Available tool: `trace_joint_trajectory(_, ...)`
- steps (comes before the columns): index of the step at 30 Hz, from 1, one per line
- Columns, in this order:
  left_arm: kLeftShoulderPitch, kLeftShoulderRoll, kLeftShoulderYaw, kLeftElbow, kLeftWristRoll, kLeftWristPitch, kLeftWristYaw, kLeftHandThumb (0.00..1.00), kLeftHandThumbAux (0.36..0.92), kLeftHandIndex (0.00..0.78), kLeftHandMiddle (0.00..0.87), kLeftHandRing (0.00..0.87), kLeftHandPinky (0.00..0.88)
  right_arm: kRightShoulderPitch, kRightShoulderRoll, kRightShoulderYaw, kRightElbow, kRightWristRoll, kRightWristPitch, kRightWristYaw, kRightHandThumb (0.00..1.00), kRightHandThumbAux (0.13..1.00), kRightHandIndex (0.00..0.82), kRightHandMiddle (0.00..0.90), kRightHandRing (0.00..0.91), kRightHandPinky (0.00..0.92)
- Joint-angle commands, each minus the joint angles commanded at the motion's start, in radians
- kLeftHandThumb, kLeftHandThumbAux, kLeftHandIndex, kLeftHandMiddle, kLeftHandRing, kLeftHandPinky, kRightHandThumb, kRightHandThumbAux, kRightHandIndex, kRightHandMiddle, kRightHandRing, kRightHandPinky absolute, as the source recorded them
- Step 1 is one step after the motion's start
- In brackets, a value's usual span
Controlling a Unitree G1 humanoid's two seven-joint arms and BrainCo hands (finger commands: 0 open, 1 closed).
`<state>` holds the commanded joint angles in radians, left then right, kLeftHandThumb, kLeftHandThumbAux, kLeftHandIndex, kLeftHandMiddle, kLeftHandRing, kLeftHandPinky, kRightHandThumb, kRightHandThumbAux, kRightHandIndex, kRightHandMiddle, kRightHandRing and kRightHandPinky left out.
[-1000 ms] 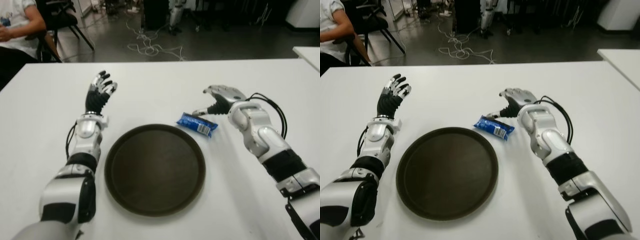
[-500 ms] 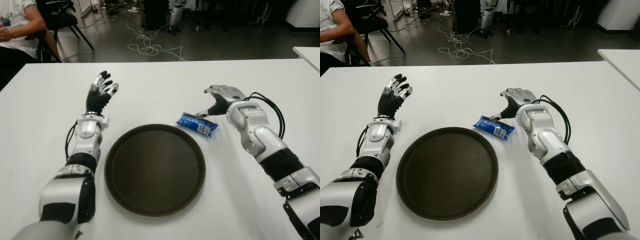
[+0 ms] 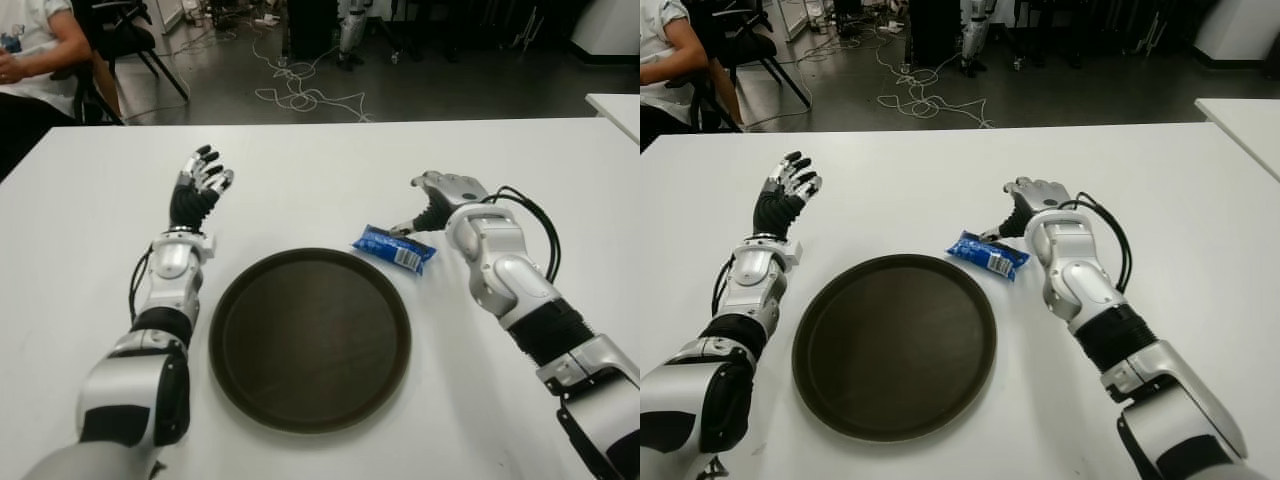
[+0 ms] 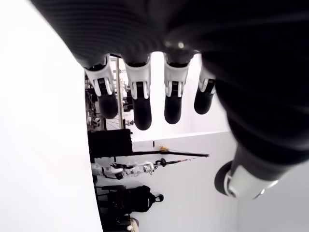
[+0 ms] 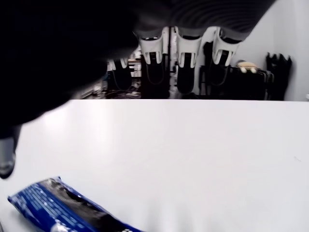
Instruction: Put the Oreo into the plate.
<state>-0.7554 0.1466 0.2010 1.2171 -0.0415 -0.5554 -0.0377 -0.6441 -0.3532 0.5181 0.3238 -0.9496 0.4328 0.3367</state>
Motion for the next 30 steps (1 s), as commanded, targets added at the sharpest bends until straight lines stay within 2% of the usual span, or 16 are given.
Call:
trace_joint_trajectory(5, 0.0, 0.0, 0.0, 0.001, 0.004, -0.003, 0.007, 0.022, 0.669, 0.121, 0.16, 0.133, 0.115, 0.003, 0.007, 0.014, 0.002, -0.004, -0.001, -0.004, 0.0, 0.433, 0.079, 0.094, 0.119, 0.115)
trace_joint_trajectory(12, -0.001, 0.001, -0.001, 0.009, 0.011, 0.0, 0.022, 0.028, 0.677, 0.117, 0.157, 0.13, 0.114, 0.022, 0.04, 0.042, 0.002, -0.016, 0.023, -0.035, 0.0, 0.394, 0.095, 0.104, 0.125, 0.119)
trace_joint_trajectory(19, -0.006, 0.001, -0.001, 0.015, 0.014, -0.005, 0.026, 0.031, 0.669, 0.112, 0.152, 0.127, 0.125, 0.027, 0.058, 0.059, -0.001, -0.028, 0.034, -0.033, 0.0, 0.401, 0.09, 0.098, 0.124, 0.146)
trace_joint_trajectory(26, -0.005, 0.003, -0.011, 0.014, 0.03, -0.011, 0.036, 0.03, 0.658, 0.107, 0.152, 0.131, 0.134, 0.039, 0.062, 0.079, -0.007, -0.037, 0.021, -0.037, 0.0, 0.406, 0.086, 0.097, 0.107, 0.098)
trace_joint_trajectory(30, -0.005, 0.002, -0.01, 0.015, 0.029, -0.012, 0.036, 0.033, 0.659, 0.106, 0.151, 0.129, 0.125, 0.049, 0.064, 0.083, -0.019, -0.043, 0.022, -0.042, 0.0, 0.405, 0.089, 0.105, 0.115, 0.118)
